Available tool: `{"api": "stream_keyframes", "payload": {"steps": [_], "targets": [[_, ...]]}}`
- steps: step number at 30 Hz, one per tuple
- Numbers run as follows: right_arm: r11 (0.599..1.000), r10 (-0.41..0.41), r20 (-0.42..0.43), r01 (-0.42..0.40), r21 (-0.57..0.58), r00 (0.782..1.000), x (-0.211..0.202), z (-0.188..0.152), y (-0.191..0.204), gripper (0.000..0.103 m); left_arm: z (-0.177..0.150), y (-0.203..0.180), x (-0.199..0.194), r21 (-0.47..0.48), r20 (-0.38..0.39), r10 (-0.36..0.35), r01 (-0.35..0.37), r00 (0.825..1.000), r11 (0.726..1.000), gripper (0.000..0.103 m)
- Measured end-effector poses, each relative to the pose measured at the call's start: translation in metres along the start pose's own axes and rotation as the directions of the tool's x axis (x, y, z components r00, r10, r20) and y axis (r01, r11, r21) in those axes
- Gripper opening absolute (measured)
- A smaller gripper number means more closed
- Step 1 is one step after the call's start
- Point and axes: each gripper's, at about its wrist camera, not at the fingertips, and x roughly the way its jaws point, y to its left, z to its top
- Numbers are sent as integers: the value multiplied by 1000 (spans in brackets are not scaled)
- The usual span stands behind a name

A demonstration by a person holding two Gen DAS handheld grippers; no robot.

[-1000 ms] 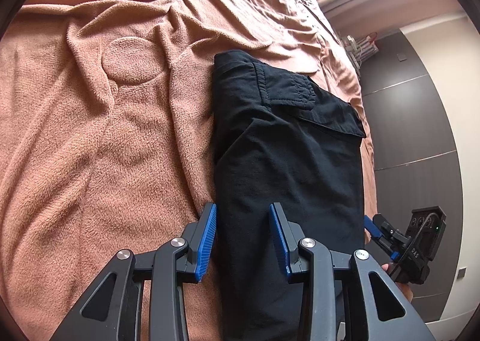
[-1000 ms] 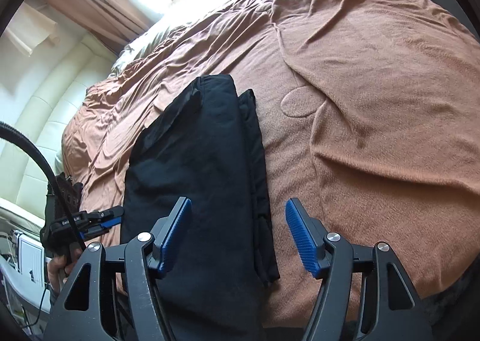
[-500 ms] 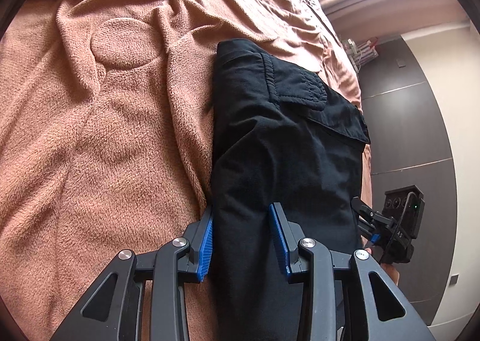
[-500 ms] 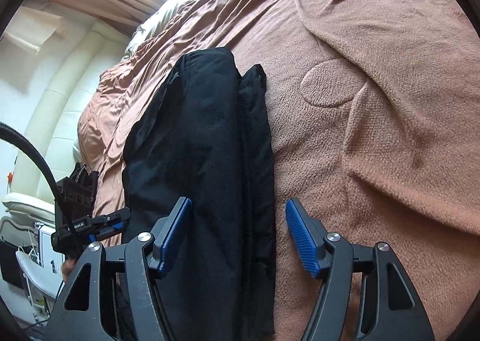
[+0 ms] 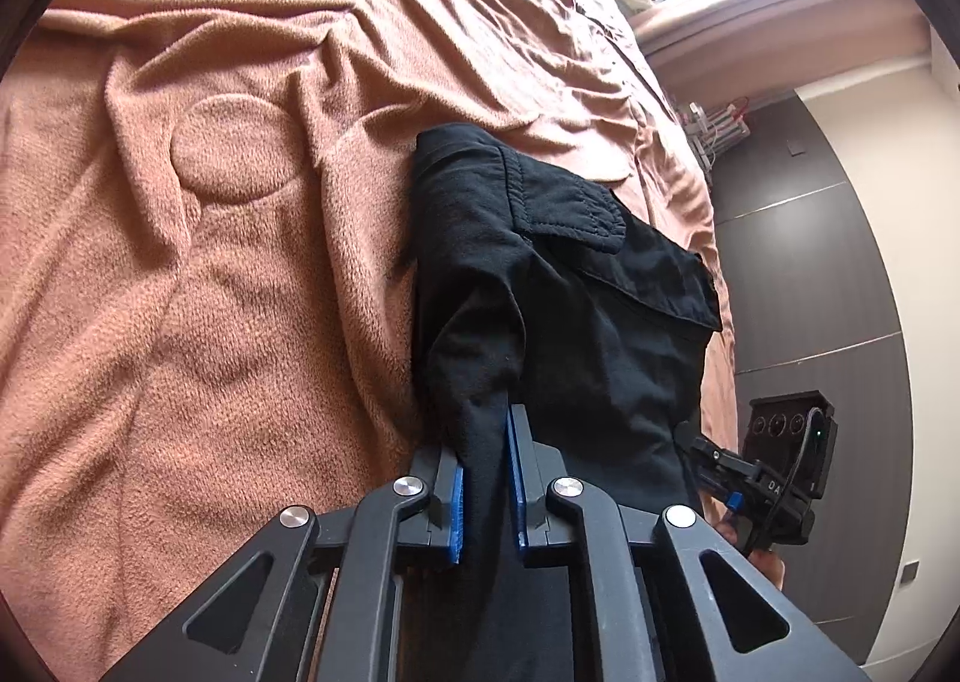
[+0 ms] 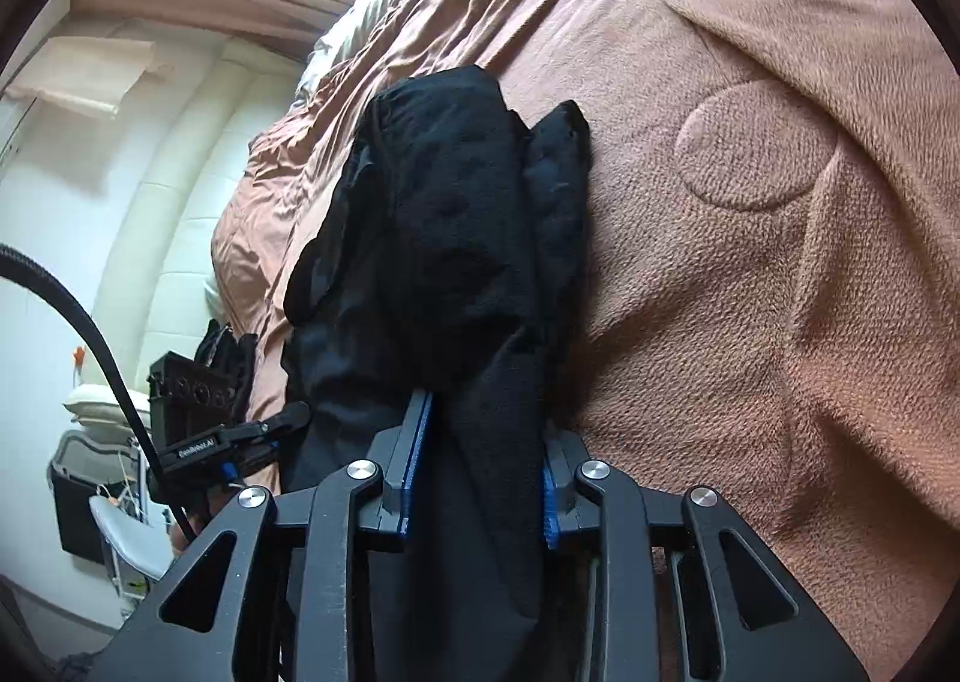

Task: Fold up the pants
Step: 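Grip the pants end with the left tool while the right tool opens beside it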

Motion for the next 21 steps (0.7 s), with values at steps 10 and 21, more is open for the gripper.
{"api": "stream_keyframes", "payload": {"steps": [10,21], "targets": [[997,-26,8,25,80,1000,-11,1,-25,54,4,9,8,0,-52,36,-36,998,999,22],[996,73,-53,-70,60,996,21,14,-35,54,7,8,24,0,-69,51,-51,996,999,23]]}}
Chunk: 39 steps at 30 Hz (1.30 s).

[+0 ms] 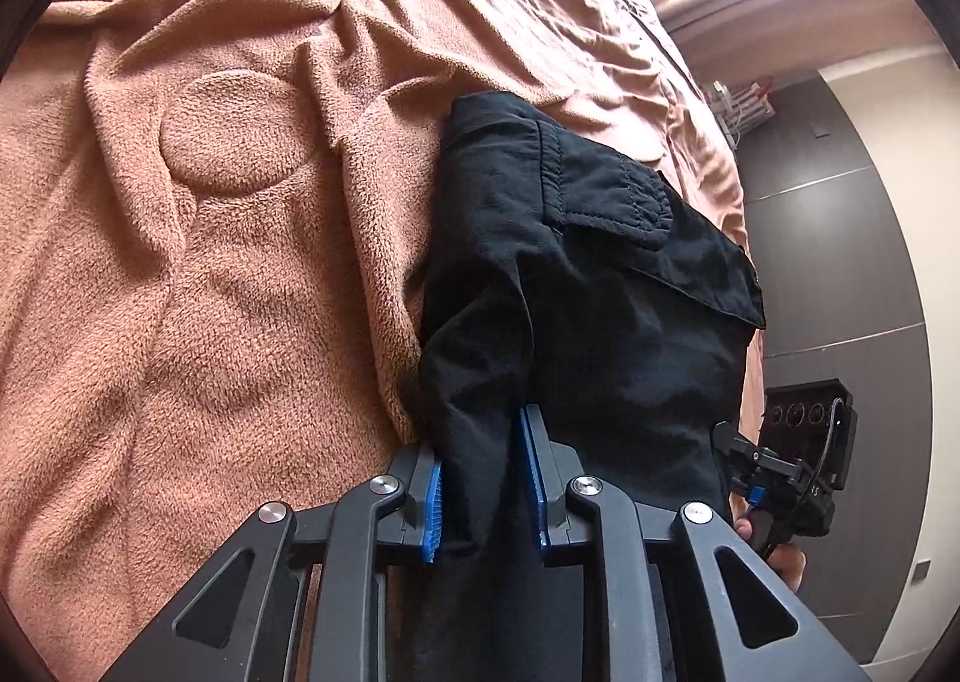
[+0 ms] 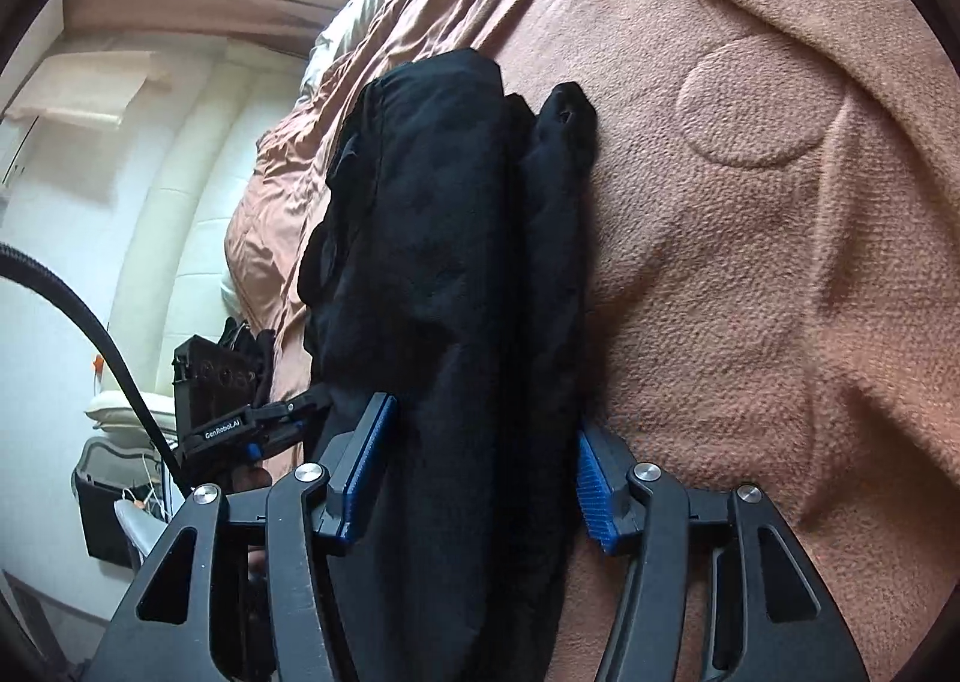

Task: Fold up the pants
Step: 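Grip the pants end with the left tool while the right tool opens beside it, then grip the folded pants with the right tool while the left tool holds the end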

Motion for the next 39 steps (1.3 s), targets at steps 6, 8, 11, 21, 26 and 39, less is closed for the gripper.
{"api": "stream_keyframes", "payload": {"steps": [6,8,11,21,26,39], "targets": [[999,-1,12,1,-32,1000,-2,11,-1,27,-4,-8,-12,21,30,1,-2,1000,1000,14],[999,-6,34,8,-53,999,-9,7,5,21,-5,-14,-18,31,39,-3,1,999,1000,12],[997,-16,55,20,-69,998,-20,-2,12,17,-6,-26,-26,48,51,-10,7,999,999,12],[988,-71,127,87,-124,989,-64,-16,36,13,-18,-79,-28,117,50,-58,52,997,992,12],[983,-94,179,120,-140,979,-100,-24,47,10,-25,-120,-12,168,33,-85,78,996,983,12],[993,-86,205,102,-66,975,-166,-51,6,8,-27,-169,29,193,7,-82,79,997,978,10]]}}
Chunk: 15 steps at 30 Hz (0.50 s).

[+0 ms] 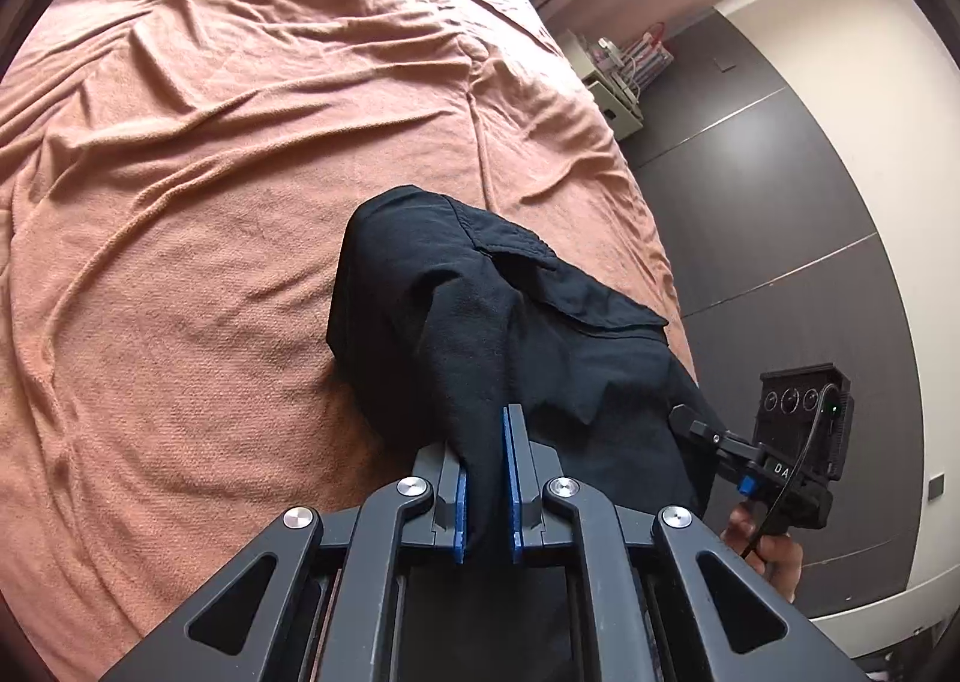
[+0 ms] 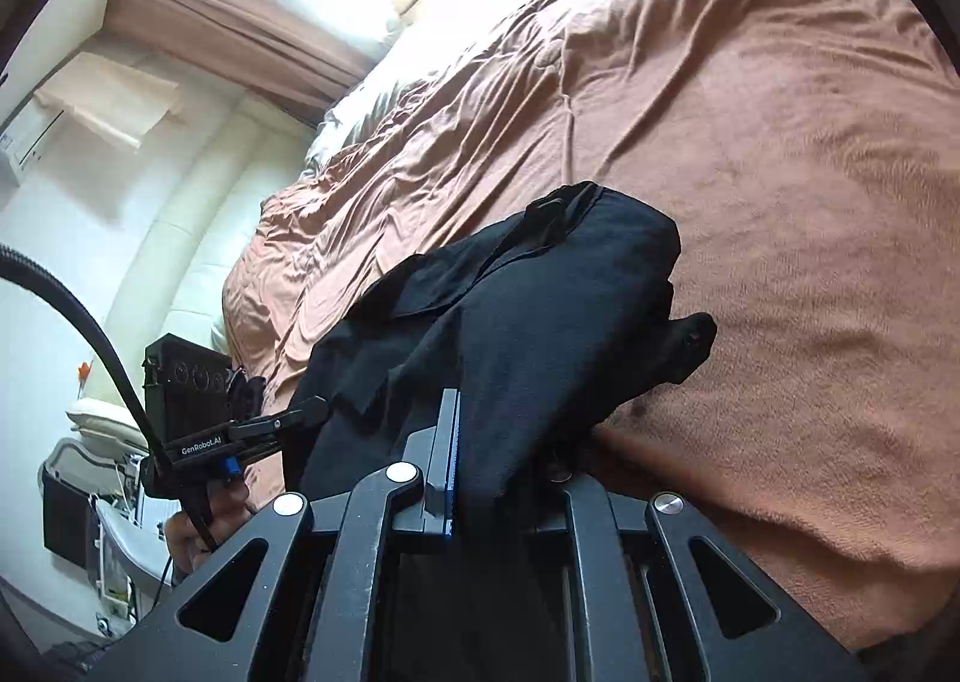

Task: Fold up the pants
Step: 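Grip the folded pants with the right tool while the left tool holds the end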

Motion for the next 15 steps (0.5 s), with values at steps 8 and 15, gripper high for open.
{"api": "stream_keyframes", "payload": {"steps": [8,15], "targets": [[997,82,-67,-81,12,994,44,-9,6,9,-3,46,-19,-73,31,67,-64,997,995,10],[997,64,-98,-60,52,993,60,-12,1,44,-5,79,-19,-132,19,129,-125,991,983,10]]}}
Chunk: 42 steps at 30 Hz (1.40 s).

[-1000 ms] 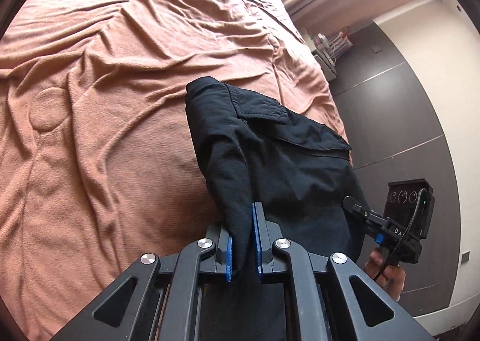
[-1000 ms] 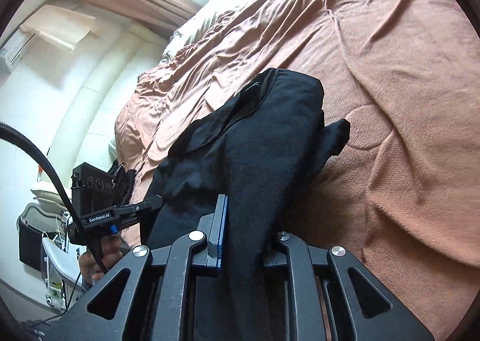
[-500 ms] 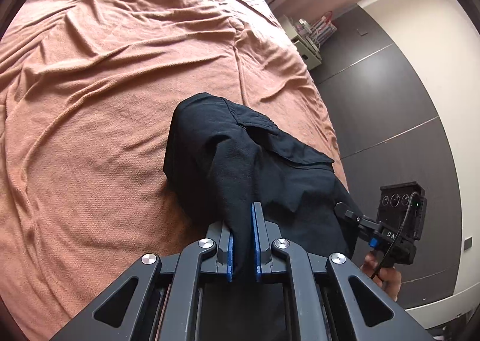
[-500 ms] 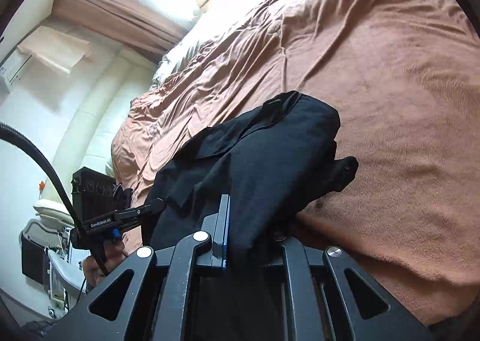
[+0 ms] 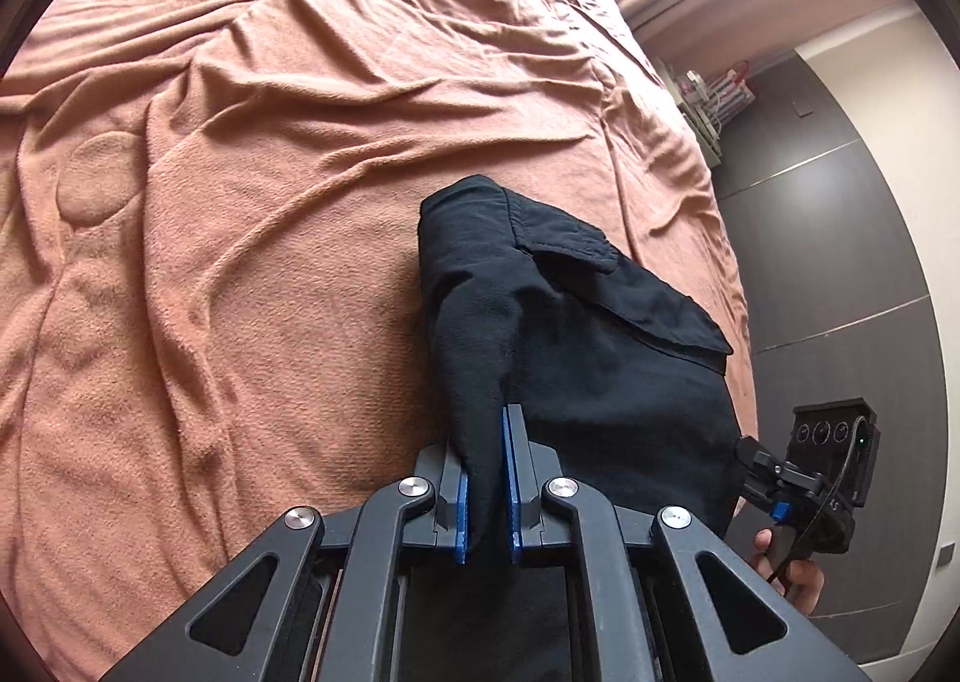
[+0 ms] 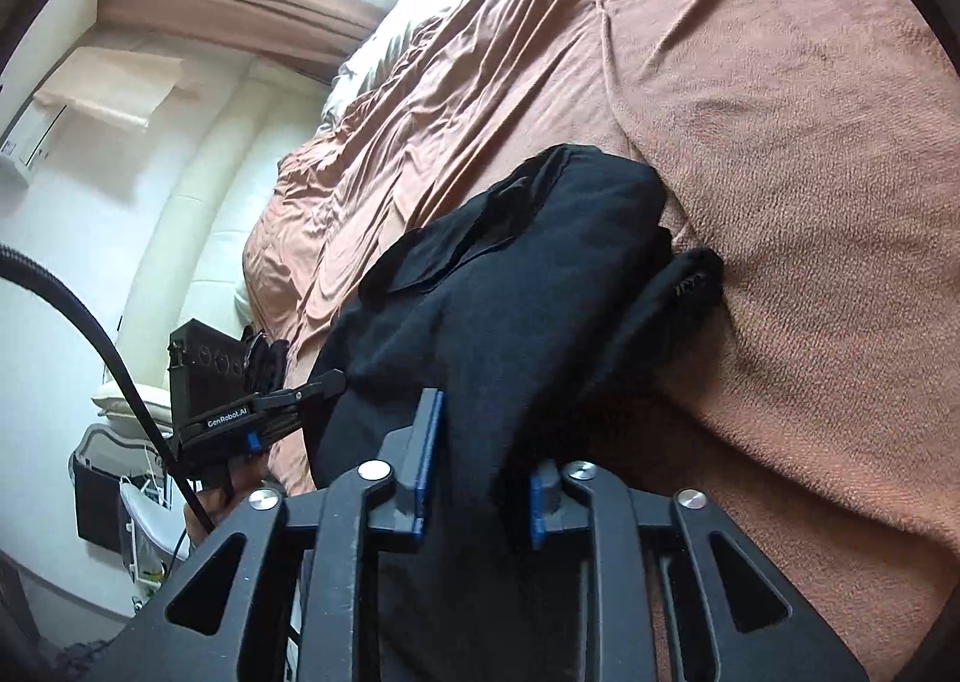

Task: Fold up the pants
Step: 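Grip the folded pants with the right tool while the left tool holds the end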

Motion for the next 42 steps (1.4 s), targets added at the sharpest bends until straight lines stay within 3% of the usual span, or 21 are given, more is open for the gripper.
{"api": "stream_keyframes", "payload": {"steps": [2,3,11,17,23,25,27,29,35,42], "targets": [[1000,-14,31,13,20,999,-6,4,-8,59,0,6,3,-11,-7,19,-19,1000,1000,10],[999,1,39,-2,35,999,-9,3,-12,59,0,9,4,-14,-11,29,-29,1000,999,10],[986,122,-15,-119,115,992,8,-15,-40,59,0,18,14,-21,-33,78,-78,996,997,10],[981,139,-74,-127,145,988,39,-11,-42,59,1,25,18,-36,-41,77,-78,996,996,10],[987,137,-105,-127,100,985,61,-2,-28,59,5,21,23,-18,-64,82,-83,995,996,11],[988,132,-98,-122,96,986,60,2,-29,48,8,23,25,-19,-74,71,-73,995,997,12],[985,147,-86,-139,98,985,57,4,-30,29,9,22,26,-18,-78,52,-53,996,998,12],[989,137,-66,-133,64,988,52,3,-24,21,7,16,23,11,-67,57,-57,996,998,12],[995,96,-23,-95,13,995,35,5,-5,17,2,-8,5,42,-40,-12,14,999,999,11],[998,44,19,-44,-42,999,-19,16,4,17,0,-58,3,87,-30,-98,101,995,991,11]]}}
